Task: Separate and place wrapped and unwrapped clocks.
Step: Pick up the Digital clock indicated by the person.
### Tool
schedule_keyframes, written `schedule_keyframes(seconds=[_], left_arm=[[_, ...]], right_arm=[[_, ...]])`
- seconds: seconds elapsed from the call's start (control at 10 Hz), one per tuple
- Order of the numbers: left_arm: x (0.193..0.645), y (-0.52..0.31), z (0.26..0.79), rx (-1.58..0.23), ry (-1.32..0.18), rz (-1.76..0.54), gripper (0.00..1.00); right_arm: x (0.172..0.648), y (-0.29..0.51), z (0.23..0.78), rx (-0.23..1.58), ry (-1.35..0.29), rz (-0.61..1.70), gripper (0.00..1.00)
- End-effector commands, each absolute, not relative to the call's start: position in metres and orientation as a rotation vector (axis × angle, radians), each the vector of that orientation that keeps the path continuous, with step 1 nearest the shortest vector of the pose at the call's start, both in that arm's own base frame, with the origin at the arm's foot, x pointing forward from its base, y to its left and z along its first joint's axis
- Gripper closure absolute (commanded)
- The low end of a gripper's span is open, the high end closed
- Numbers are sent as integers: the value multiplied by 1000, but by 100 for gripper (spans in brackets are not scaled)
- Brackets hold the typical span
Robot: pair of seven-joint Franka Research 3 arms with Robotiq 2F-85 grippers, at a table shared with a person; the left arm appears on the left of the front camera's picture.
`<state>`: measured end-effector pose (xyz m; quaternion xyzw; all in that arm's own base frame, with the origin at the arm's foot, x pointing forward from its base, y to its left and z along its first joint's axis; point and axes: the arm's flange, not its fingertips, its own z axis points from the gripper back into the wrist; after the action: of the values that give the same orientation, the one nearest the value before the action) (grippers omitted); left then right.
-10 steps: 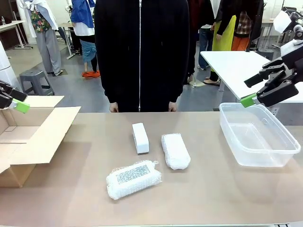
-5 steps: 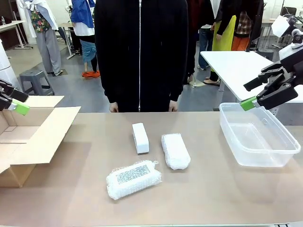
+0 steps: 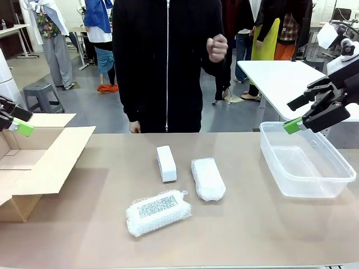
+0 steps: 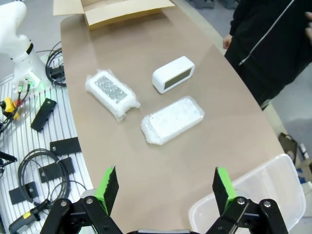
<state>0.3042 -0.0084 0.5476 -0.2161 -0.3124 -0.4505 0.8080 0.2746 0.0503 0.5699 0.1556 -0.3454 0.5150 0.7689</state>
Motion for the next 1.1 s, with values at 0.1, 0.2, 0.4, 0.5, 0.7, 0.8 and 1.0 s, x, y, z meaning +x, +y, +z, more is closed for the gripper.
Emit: schedule_keyframes(seconds=[0.1,0.2,0.4,0.5,0.7,0.8,1.0], left_arm=[[304,-8,548,-457,-672,-976,0],[304,-8,548,-457,-672,-976,0],[304,-8,548,-457,-672,-976,0],[304,-8,548,-457,-672,-976,0],[304,-8,548,-457,-672,-976,0],[304,-8,548,-457,-672,-976,0],[304,-8,548,-457,-672,-976,0]], right_arm=[[274,51,570,354,-753,1122,0],[274,51,570,354,-753,1122,0],[274,51,570,354,-753,1122,0],[274,51,570,354,-753,1122,0],[274,51,570,354,-753,1122,0],[274,51,570,354,-753,1122,0],[274,51,570,354,-753,1122,0]])
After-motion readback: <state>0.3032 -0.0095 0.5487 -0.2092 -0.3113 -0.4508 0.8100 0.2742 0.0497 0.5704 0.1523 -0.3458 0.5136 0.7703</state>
